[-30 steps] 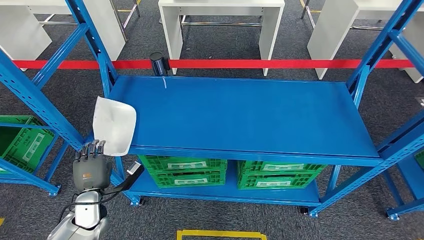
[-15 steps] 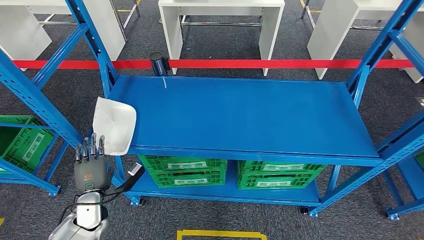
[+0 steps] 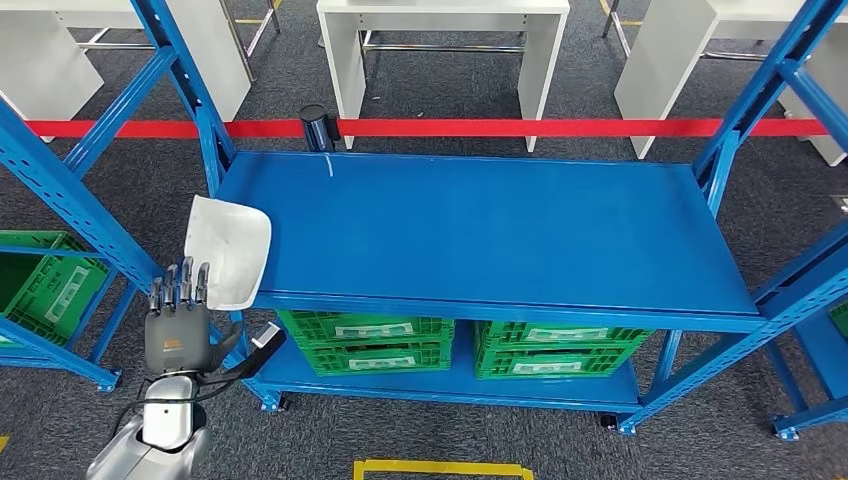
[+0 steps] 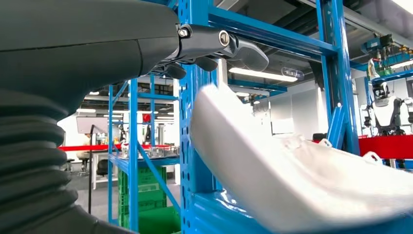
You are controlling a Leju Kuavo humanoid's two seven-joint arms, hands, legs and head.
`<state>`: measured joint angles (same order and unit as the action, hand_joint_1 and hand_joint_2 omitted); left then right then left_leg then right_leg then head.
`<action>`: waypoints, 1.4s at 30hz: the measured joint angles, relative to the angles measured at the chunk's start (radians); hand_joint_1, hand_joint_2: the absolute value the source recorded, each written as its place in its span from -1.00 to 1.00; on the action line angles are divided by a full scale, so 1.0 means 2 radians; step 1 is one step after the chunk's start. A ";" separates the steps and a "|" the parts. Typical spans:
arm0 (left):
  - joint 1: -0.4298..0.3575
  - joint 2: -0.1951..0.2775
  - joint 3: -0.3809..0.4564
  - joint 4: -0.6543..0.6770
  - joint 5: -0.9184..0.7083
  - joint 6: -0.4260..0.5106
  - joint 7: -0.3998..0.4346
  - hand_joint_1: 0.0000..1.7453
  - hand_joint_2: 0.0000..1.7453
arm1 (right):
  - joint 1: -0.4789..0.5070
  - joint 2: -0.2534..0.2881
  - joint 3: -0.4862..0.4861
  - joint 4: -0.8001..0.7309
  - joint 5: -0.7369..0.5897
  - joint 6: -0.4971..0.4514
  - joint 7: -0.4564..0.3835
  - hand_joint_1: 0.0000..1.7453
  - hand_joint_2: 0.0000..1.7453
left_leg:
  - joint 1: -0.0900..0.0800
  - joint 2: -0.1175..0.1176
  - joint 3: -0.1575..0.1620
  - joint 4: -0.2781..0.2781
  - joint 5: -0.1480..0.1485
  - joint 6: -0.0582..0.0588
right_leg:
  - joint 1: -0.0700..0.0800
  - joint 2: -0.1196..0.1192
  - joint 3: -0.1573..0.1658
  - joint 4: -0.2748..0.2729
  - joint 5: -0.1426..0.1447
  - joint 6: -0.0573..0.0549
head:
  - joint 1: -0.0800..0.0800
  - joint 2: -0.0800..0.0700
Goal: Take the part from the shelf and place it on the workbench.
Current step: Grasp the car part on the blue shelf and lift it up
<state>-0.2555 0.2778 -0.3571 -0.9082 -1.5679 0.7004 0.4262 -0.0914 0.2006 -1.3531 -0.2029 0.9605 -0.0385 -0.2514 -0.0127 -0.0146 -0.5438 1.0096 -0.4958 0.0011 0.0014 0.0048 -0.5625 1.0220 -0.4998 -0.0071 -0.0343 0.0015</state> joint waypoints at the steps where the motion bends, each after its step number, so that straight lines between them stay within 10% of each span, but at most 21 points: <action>1: -0.001 0.000 0.001 0.000 0.000 0.000 -0.001 -1.00 -1.00 | 0.000 0.000 0.000 0.000 0.000 0.000 0.000 -1.00 -1.00 | 0.000 0.000 0.000 0.000 0.000 0.000 | 0.000 0.000 0.000 0.000 0.000 0.000 | 0.000 0.000; 29: -0.013 -0.018 0.031 0.027 0.000 0.000 -0.036 -1.00 -1.00 | 0.000 -0.003 0.000 0.000 0.000 0.000 -0.017 -1.00 -1.00 | 0.000 0.000 0.000 0.000 0.000 0.000 | 0.000 0.000 0.000 0.000 0.000 0.000 | 0.000 0.000; 33: -0.013 -0.019 0.033 0.029 0.000 0.000 -0.035 -1.00 1.00 | 0.000 -0.003 0.000 0.000 0.001 0.000 -0.019 -1.00 -1.00 | 0.000 0.000 0.000 0.000 0.000 0.000 | 0.000 0.000 0.000 0.000 0.000 0.000 | 0.000 0.000; 42: -0.013 -0.023 0.050 0.033 0.000 0.000 -0.057 -1.00 1.00 | 0.000 -0.004 0.000 0.000 0.001 0.000 -0.018 -1.00 -1.00 | 0.000 0.000 0.000 0.000 0.000 0.000 | 0.000 0.000 0.000 0.000 0.000 0.000 | 0.000 0.000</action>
<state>-0.2813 0.2324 -0.2581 -0.8416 -1.5679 0.7004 0.3123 -0.0911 0.1928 -1.3523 -0.2029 0.9616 -0.0385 -0.2883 -0.0127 -0.0146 -0.5438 1.0096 -0.4958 0.0010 0.0014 0.0048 -0.5625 1.0220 -0.4998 -0.0071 -0.0343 0.0015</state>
